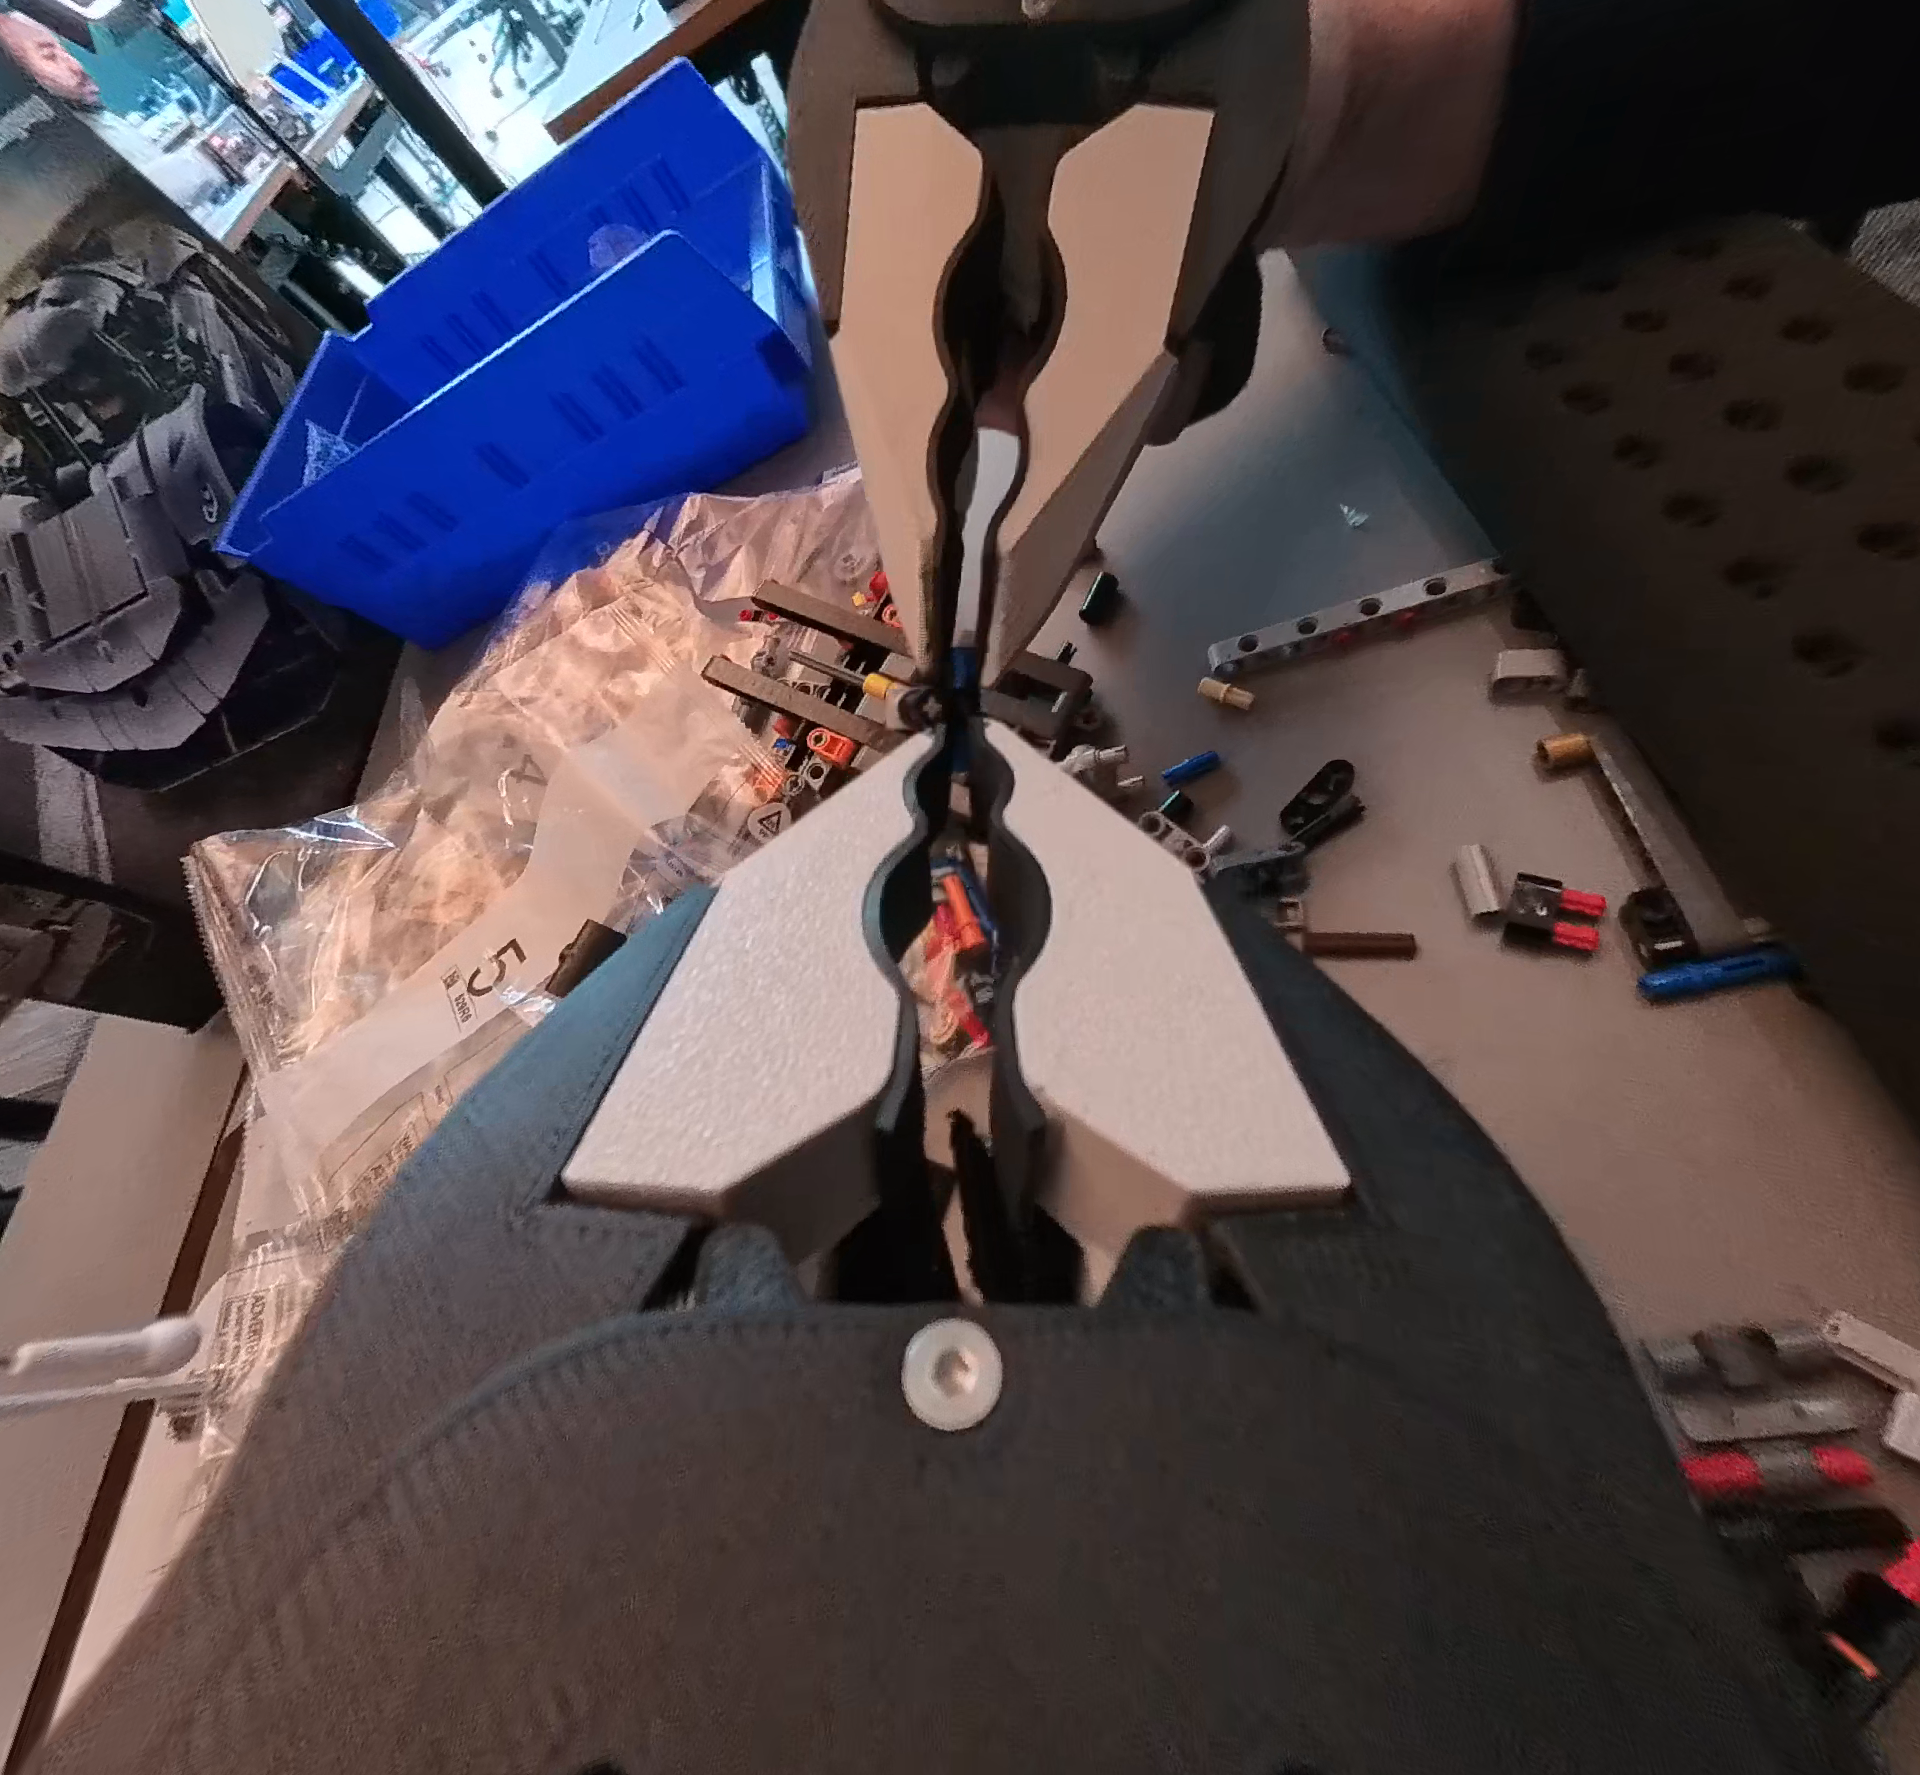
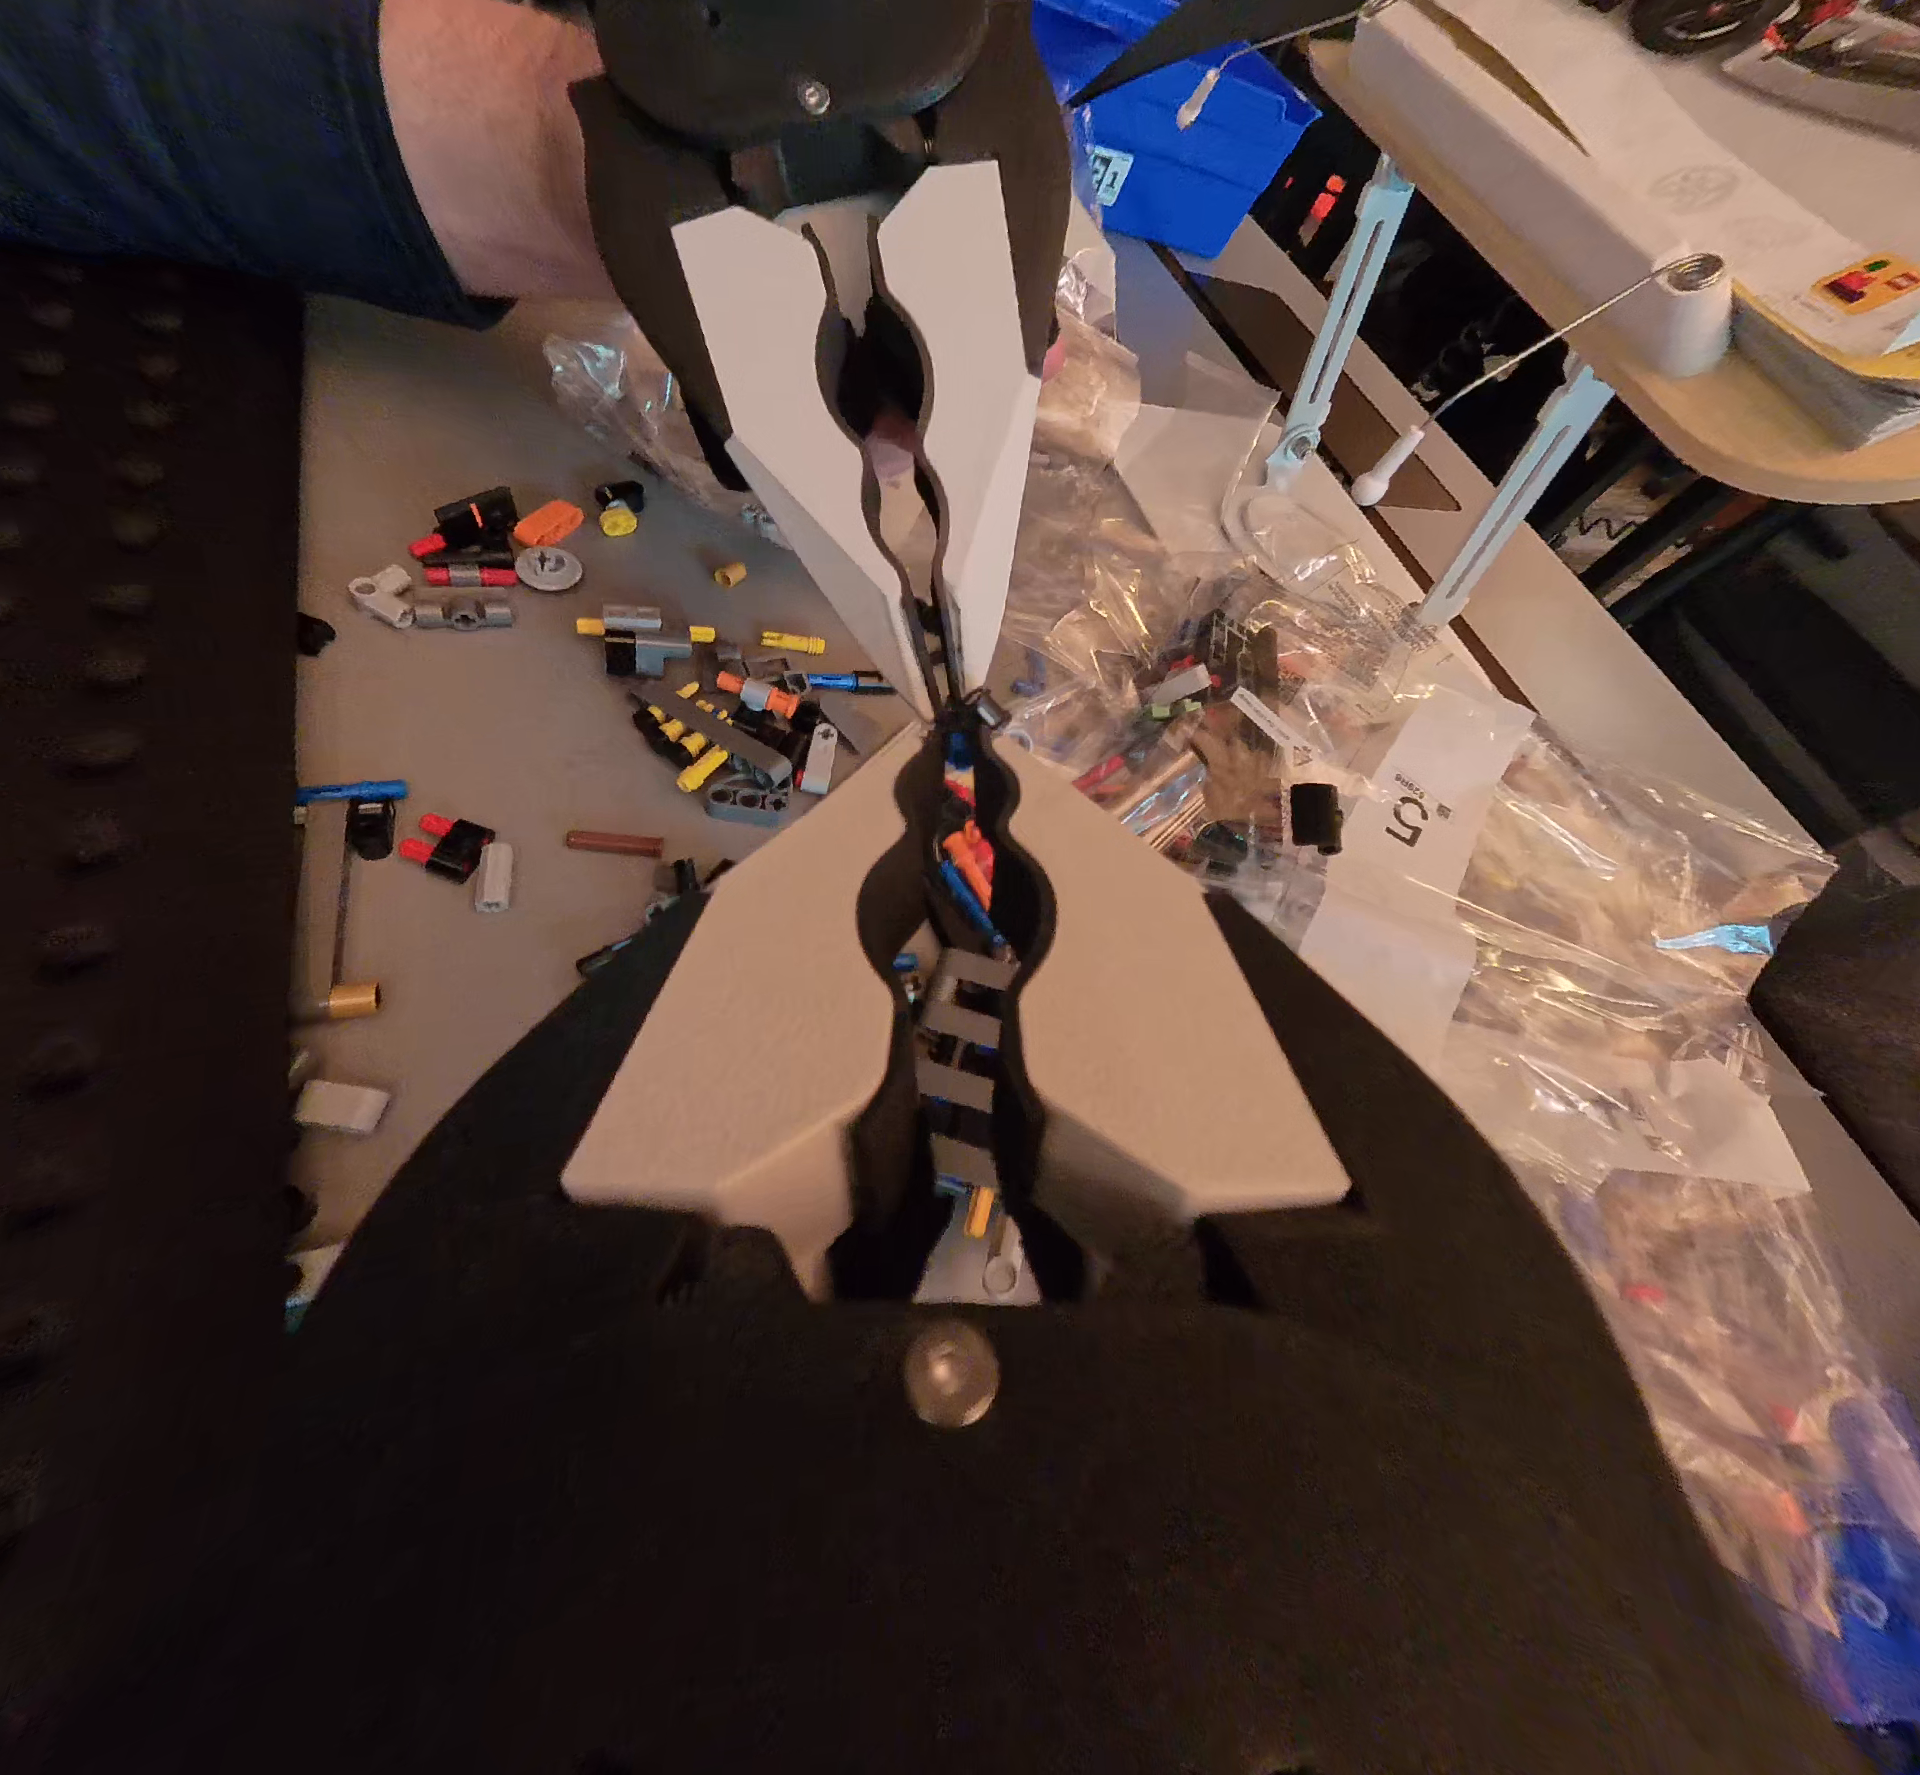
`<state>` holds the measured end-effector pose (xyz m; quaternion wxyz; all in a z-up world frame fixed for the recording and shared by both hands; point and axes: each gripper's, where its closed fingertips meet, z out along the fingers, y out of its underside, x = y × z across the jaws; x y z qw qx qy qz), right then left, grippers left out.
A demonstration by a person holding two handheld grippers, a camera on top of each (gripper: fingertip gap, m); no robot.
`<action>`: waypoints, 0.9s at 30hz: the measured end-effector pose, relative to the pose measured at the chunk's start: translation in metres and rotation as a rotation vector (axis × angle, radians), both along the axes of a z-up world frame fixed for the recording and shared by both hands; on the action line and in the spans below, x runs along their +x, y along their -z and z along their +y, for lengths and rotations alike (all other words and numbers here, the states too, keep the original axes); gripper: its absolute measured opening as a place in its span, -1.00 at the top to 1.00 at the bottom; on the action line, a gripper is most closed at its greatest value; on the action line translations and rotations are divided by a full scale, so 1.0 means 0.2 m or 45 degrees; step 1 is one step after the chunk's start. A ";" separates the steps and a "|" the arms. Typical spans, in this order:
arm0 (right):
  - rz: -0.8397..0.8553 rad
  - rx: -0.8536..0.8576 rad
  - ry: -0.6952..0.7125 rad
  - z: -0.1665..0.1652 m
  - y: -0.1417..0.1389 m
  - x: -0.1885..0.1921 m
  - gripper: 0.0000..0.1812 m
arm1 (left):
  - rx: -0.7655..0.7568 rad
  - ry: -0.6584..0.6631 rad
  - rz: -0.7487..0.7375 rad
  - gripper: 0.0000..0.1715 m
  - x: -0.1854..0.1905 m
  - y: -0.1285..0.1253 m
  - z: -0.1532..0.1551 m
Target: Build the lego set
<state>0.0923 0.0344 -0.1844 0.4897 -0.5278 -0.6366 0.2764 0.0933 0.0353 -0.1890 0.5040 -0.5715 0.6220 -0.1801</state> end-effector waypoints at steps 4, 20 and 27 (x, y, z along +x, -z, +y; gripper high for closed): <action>0.001 -0.011 0.010 0.01 0.00 0.00 0.99 | -0.004 -0.012 0.001 1.00 0.00 0.00 0.01; 0.143 -0.194 -0.085 -0.03 -0.07 0.00 0.99 | 0.066 -0.019 -0.079 0.81 0.04 -0.06 0.01; 0.143 -0.169 -0.098 -0.04 -0.08 0.00 0.99 | 0.111 -0.011 -0.041 0.82 0.03 -0.07 0.00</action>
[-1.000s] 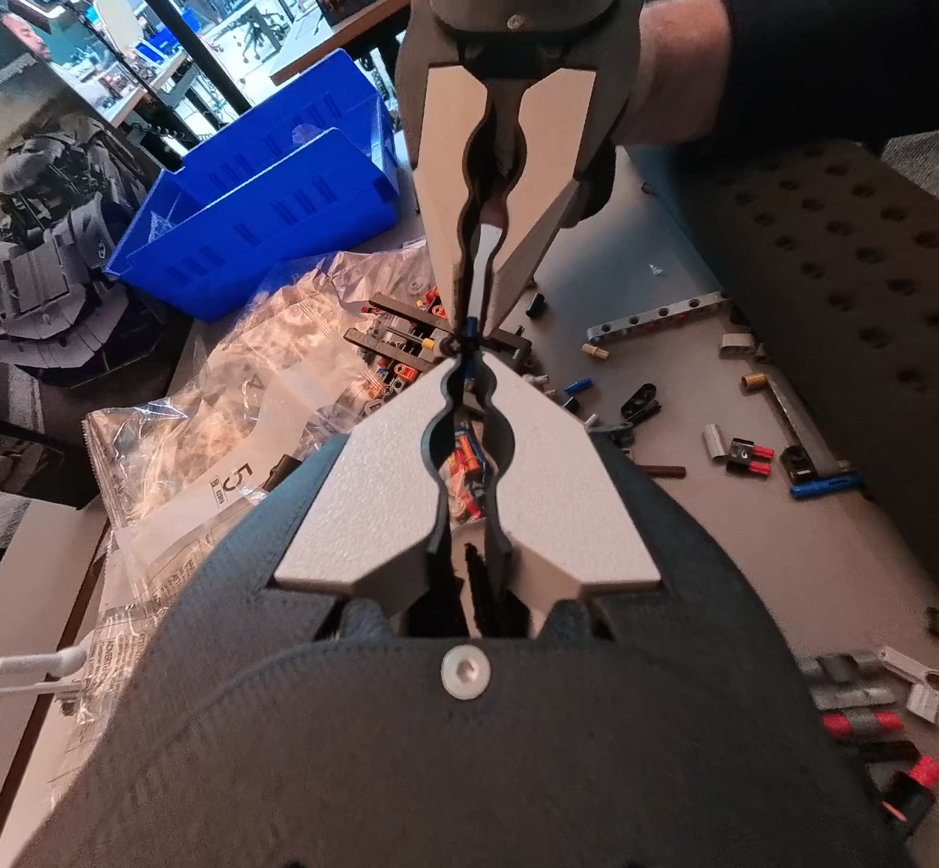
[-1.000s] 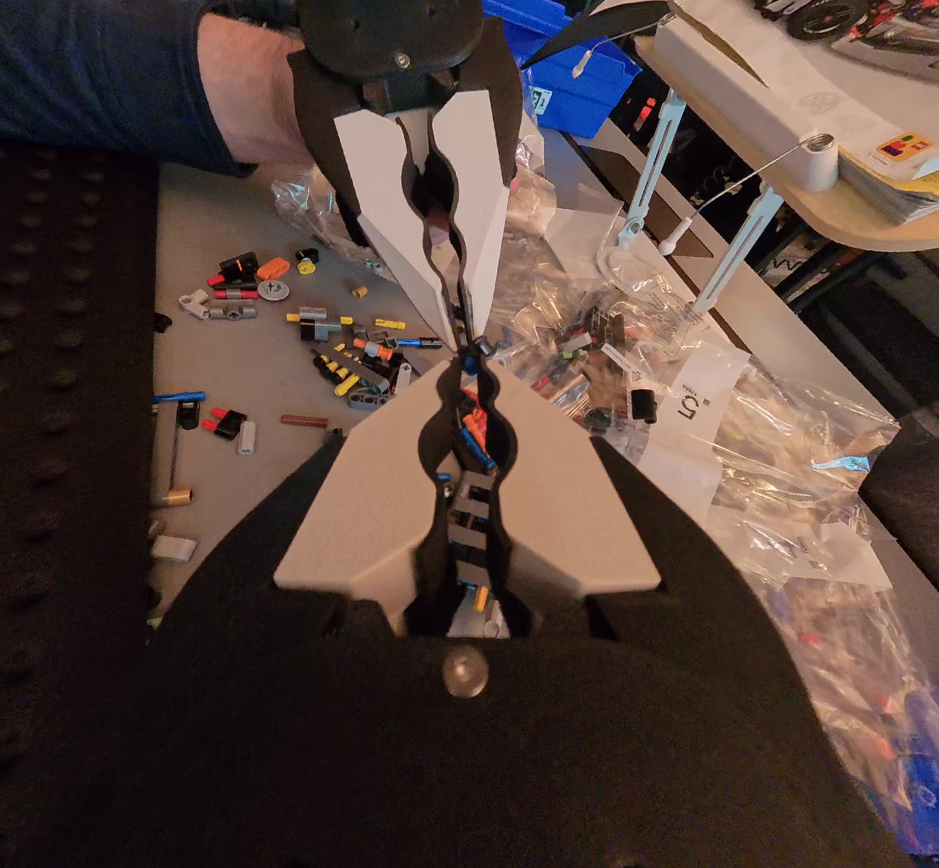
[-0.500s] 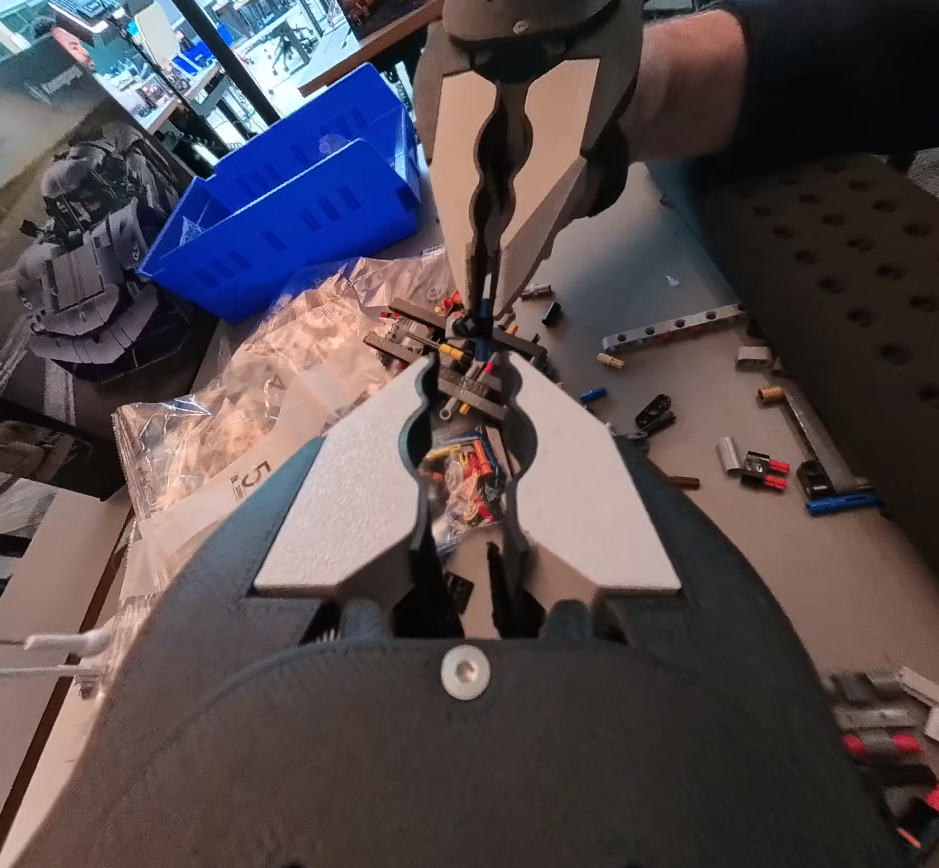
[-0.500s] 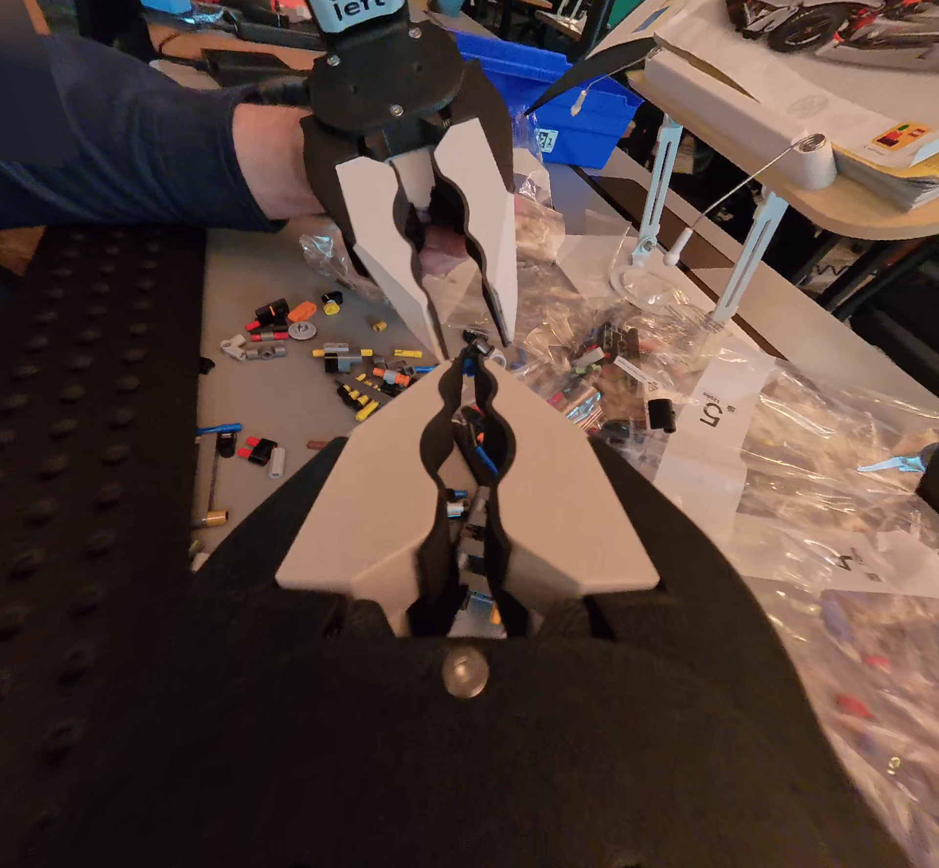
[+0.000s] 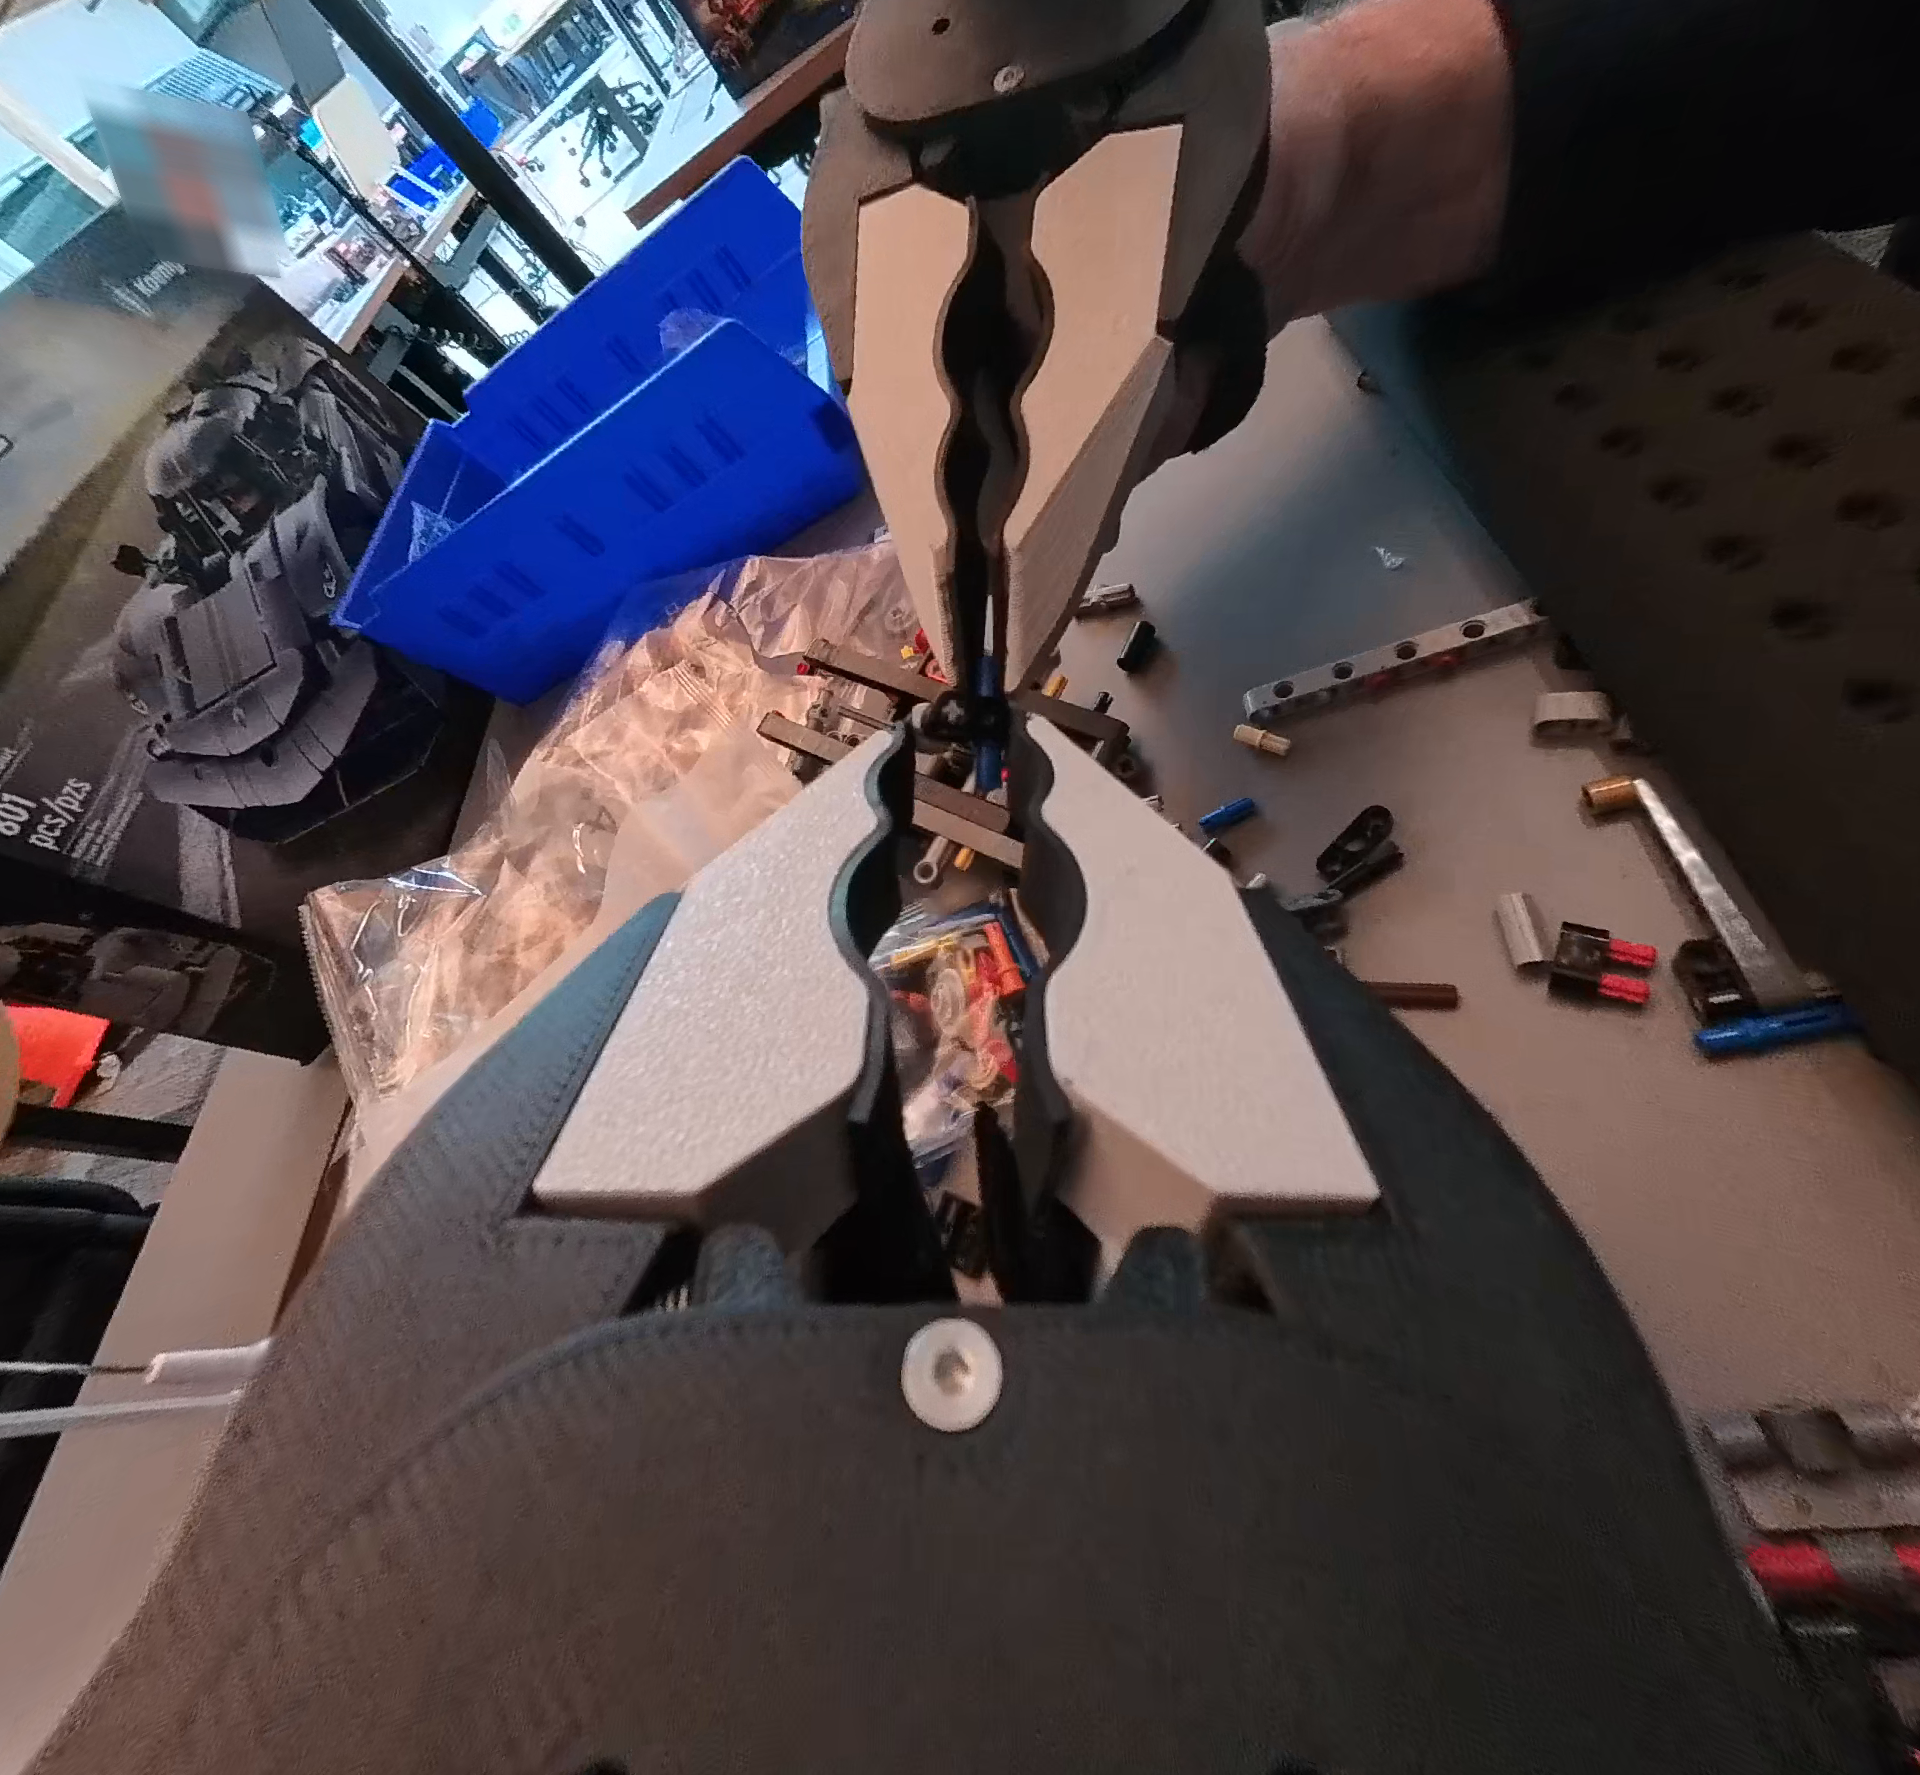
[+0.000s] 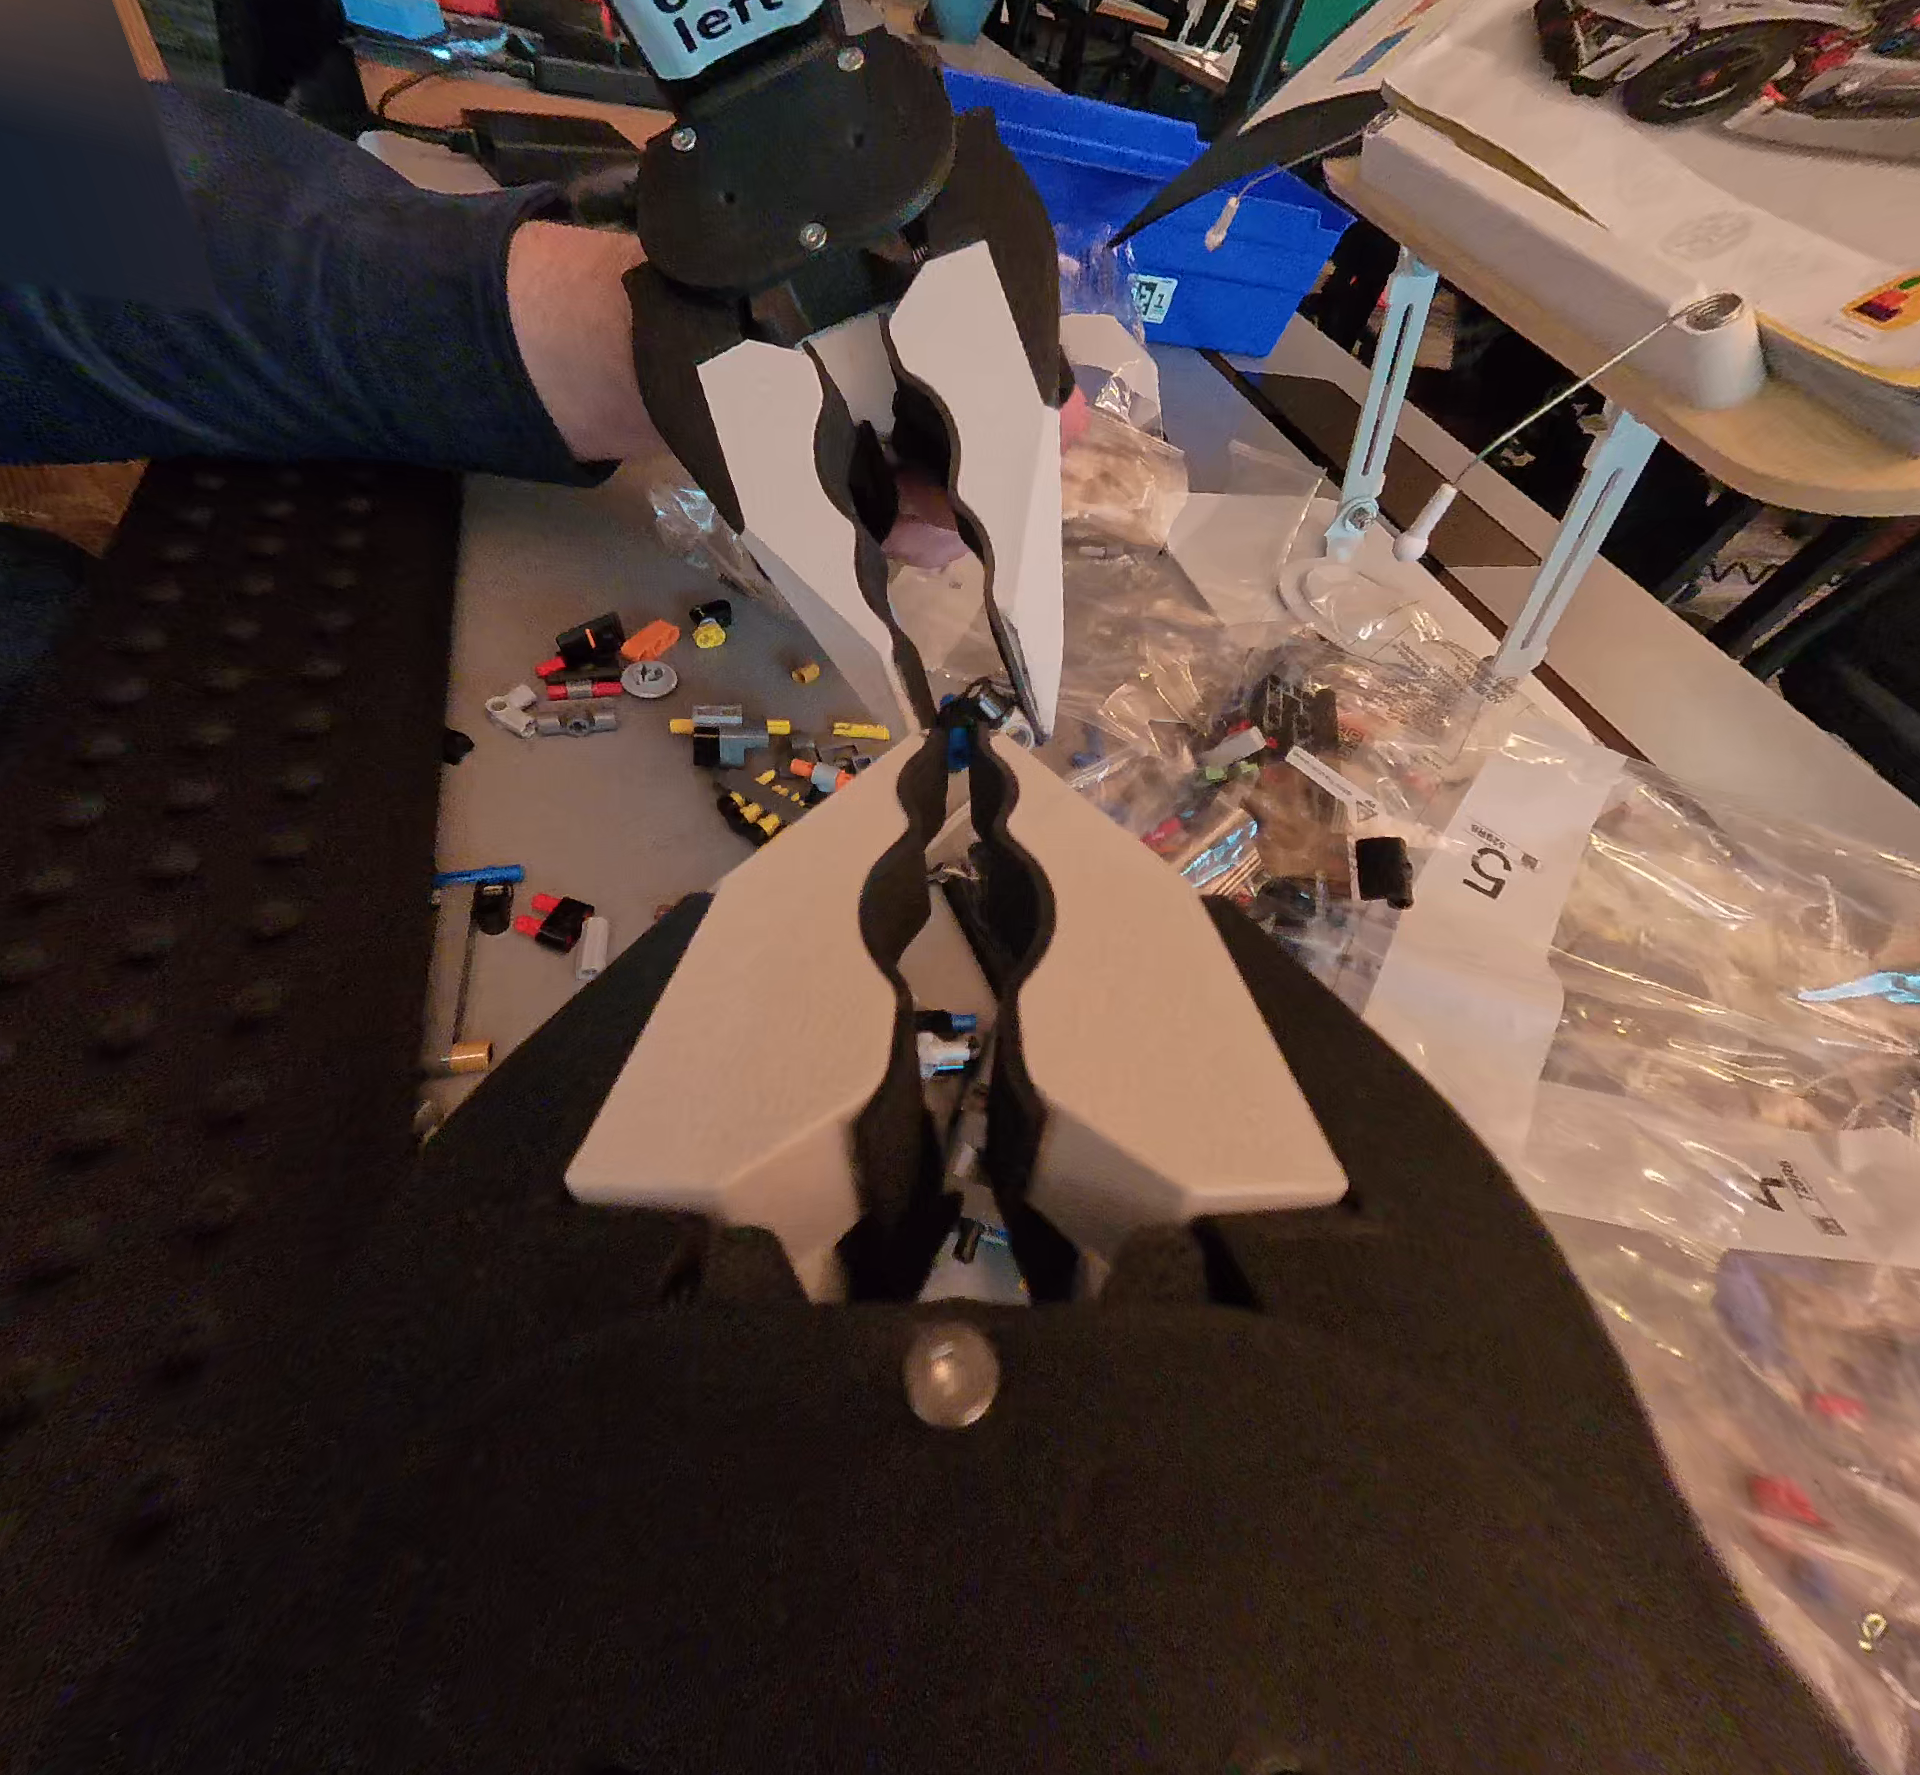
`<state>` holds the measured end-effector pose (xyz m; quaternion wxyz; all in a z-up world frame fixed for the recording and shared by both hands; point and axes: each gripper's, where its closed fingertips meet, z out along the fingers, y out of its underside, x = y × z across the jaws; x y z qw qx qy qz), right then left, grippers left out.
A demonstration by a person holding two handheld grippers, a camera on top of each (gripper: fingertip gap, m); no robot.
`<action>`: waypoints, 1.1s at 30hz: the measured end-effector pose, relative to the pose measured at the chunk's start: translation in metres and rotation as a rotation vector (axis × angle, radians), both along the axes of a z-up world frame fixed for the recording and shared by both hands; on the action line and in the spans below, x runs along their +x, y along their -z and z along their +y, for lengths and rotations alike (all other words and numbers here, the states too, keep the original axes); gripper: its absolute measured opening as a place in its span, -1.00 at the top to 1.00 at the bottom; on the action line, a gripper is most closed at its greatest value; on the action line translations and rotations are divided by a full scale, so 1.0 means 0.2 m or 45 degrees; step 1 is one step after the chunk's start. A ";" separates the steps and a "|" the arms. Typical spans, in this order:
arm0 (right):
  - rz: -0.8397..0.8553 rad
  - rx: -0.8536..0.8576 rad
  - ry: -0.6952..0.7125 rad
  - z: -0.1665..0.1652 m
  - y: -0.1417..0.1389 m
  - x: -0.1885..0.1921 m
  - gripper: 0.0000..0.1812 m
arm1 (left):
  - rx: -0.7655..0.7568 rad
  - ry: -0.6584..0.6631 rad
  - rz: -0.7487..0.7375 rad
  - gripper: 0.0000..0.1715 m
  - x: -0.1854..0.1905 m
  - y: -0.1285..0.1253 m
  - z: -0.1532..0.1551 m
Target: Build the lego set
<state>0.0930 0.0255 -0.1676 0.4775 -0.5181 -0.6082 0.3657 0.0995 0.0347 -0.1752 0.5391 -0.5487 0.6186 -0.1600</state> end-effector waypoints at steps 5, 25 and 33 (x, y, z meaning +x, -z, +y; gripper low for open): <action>0.002 -0.003 -0.024 -0.02 -0.01 0.00 0.99 | 0.002 0.022 0.022 0.83 0.00 -0.01 -0.02; 0.093 -0.062 -0.073 -0.02 -0.06 0.07 0.99 | -0.110 0.047 -0.146 1.00 -0.10 -0.12 -0.04; 0.070 -0.064 -0.113 -0.05 -0.04 0.06 0.99 | -0.107 0.064 -0.129 0.86 -0.02 -0.08 -0.05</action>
